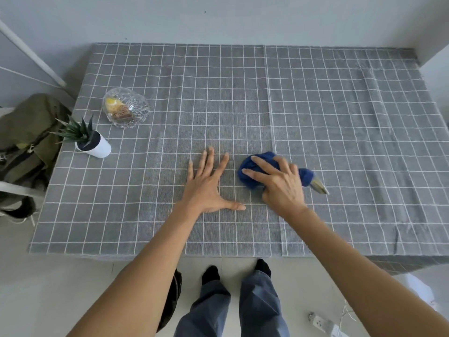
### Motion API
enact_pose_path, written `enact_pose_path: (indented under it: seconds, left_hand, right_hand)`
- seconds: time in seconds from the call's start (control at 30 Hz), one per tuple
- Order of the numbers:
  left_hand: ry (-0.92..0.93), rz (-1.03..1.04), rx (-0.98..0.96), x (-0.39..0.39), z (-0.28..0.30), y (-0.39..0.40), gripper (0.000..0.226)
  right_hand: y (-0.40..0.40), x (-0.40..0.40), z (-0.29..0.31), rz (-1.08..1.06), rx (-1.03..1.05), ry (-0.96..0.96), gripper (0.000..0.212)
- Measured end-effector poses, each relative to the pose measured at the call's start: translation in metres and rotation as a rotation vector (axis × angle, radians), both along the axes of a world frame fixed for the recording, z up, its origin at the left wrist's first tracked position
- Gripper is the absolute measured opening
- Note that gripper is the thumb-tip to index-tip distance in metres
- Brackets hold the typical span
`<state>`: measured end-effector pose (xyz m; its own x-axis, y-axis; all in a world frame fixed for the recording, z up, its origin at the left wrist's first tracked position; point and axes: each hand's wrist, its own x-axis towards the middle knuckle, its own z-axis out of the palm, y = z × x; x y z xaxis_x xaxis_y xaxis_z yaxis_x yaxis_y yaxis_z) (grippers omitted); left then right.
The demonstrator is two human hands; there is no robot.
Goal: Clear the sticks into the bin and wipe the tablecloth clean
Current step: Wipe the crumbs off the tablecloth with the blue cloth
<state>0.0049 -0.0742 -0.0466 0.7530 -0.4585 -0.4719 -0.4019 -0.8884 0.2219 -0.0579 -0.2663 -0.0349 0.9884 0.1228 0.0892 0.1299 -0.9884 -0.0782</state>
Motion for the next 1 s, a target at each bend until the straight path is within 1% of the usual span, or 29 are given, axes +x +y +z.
enact_pose_path:
  seconds: [0.1, 0.27, 0.33, 0.5, 0.6, 0.7, 0.77, 0.87, 1.0]
  left_hand:
    - [0.002, 0.012, -0.01, 0.002, 0.001, 0.0, 0.142]
    - [-0.003, 0.012, -0.001, 0.002, 0.0, 0.0, 0.142]
    - [-0.004, 0.01, -0.008, 0.003, 0.001, 0.001, 0.141]
    - [0.009, 0.01, -0.011, 0.002, 0.001, 0.001, 0.142]
    - [0.012, 0.01, -0.037, 0.002, 0.003, 0.002, 0.142]
    - [0.015, 0.055, -0.107, -0.007, 0.006, 0.016, 0.141]
    - [0.002, 0.11, -0.098, -0.017, 0.007, 0.033, 0.144]
    - [-0.017, 0.158, -0.038, -0.028, 0.005, 0.052, 0.149]
    - [-0.038, 0.172, -0.032, -0.03, 0.004, 0.057, 0.149]
  right_hand:
    - [0.012, -0.004, -0.007, -0.033, 0.038, 0.023, 0.055]
    - [0.008, -0.012, -0.009, -0.093, 0.064, 0.02, 0.054]
    - [0.001, -0.017, -0.01, -0.124, 0.069, 0.014, 0.053]
    - [-0.043, -0.045, -0.017, -0.19, 0.074, -0.021, 0.06]
    - [-0.046, -0.046, -0.011, -0.232, 0.107, -0.032, 0.058]
    - [-0.028, -0.039, -0.002, -0.233, 0.135, -0.069, 0.053]
    - [-0.009, -0.031, 0.003, -0.19, 0.145, -0.079, 0.051]
    - [0.03, -0.013, 0.007, -0.115, 0.147, -0.038, 0.05]
    - [0.071, 0.001, 0.004, -0.021, 0.128, 0.05, 0.049]
